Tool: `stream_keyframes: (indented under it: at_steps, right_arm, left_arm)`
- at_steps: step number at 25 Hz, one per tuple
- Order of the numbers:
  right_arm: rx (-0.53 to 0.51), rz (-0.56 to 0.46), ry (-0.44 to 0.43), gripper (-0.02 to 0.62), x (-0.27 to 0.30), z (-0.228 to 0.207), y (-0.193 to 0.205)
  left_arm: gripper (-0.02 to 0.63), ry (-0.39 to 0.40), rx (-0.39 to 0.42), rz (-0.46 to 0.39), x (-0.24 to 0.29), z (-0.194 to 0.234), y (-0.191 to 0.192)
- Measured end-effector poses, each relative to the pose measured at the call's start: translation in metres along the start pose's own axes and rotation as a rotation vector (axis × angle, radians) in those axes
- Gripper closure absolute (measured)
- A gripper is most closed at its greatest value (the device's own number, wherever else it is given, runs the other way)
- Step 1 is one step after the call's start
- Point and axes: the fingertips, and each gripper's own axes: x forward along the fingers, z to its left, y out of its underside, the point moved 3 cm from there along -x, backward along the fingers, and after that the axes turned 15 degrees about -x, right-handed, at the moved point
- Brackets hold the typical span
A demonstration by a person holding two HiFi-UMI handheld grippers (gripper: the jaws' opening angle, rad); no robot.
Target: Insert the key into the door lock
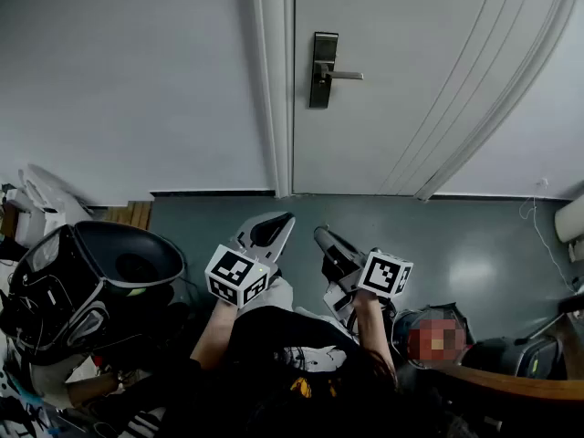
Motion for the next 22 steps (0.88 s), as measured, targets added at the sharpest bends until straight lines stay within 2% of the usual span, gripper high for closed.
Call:
stream_keyframes:
  at_steps: [6,17,22]
  right_arm:
    - [0.0,0.0,-0.019,0.575,-0.002,0.001,0.003]
    - [0.033,0.02,-0.076,0.575,0.007,0.0,0.012]
    - [0.051,0.018,-0.084,0.575,0.015,0.002,0.016]
  left_arm:
    - [0.594,-0.001,0.003,-0.005,-0.001,-0.005,0.003]
    - [0.594,-0.063,0.01,0.0,-0.012,0.002,0.005]
    - [0.594,-0.065,0.016,0.011,-0.016,0.006,0.005]
